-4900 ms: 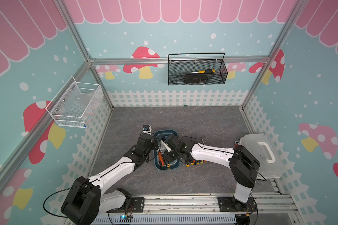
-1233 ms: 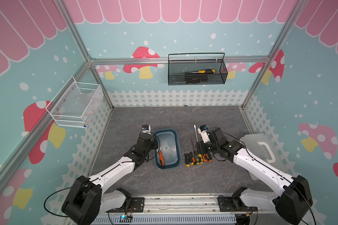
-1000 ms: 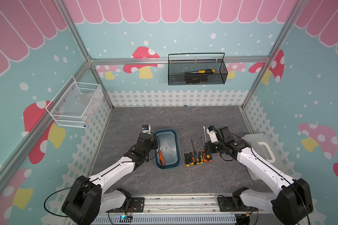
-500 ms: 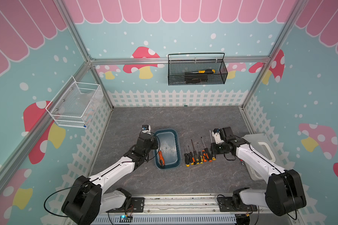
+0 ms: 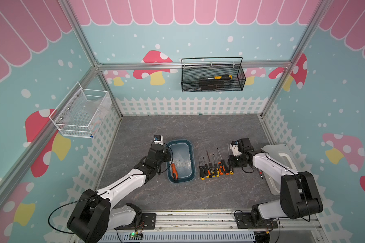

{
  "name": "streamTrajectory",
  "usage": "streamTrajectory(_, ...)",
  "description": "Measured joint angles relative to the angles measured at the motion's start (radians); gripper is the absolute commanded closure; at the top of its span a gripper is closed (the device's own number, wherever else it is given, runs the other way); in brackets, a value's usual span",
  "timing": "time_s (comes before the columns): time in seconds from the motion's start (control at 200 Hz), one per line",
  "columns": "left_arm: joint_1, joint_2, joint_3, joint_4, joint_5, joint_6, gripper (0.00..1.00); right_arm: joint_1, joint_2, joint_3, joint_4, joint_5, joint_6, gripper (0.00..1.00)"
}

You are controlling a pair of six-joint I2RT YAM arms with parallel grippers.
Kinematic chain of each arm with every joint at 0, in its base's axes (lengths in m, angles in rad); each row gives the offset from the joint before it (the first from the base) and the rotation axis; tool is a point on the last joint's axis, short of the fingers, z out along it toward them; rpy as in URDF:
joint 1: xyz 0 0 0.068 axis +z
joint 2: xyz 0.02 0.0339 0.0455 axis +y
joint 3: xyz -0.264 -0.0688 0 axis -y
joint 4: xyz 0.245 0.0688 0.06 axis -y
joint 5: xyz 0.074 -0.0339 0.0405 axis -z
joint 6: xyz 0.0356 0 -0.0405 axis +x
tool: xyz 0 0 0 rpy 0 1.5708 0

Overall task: Take out the screwdriver from the storage box
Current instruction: Place the screwdriver at the center of the board.

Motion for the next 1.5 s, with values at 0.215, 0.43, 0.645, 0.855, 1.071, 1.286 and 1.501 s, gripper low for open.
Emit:
streamTrajectory(0.215, 0.000, 0.000, 0.000, 0.000, 0.000, 0.000, 1.00, -0.014, 0.042, 0.000, 0.022, -0.022, -0.006, 1.00)
streamTrajectory(0.43, 0.000, 0.000, 0.000, 0.000, 0.002, 0.000, 1.00, -0.023, 0.064, 0.000, 0.037, -0.037, -0.007, 0.99)
streamTrajectory(0.645, 0.000, 0.000, 0.000, 0.001, 0.007, 0.000, 1.00, -0.029, 0.072, 0.000, 0.051, -0.052, -0.007, 0.90)
streamTrajectory(0.855, 0.000, 0.000, 0.000, 0.000, 0.007, 0.000, 1.00, -0.035, 0.079, 0.000, 0.058, -0.065, -0.007, 0.82)
streamTrajectory(1.071, 0.000, 0.000, 0.000, 0.001, 0.008, 0.000, 1.00, -0.036, 0.082, 0.001, 0.064, -0.067, -0.007, 0.80)
streamTrajectory(1.286, 0.000, 0.000, 0.000, 0.001, 0.007, 0.000, 1.00, -0.042, 0.089, 0.001, 0.070, -0.073, -0.008, 0.78)
streamTrajectory(1.501, 0.000, 0.000, 0.000, 0.000, 0.007, 0.000, 1.00, -0.042, 0.091, 0.001, 0.074, -0.076, -0.009, 0.76)
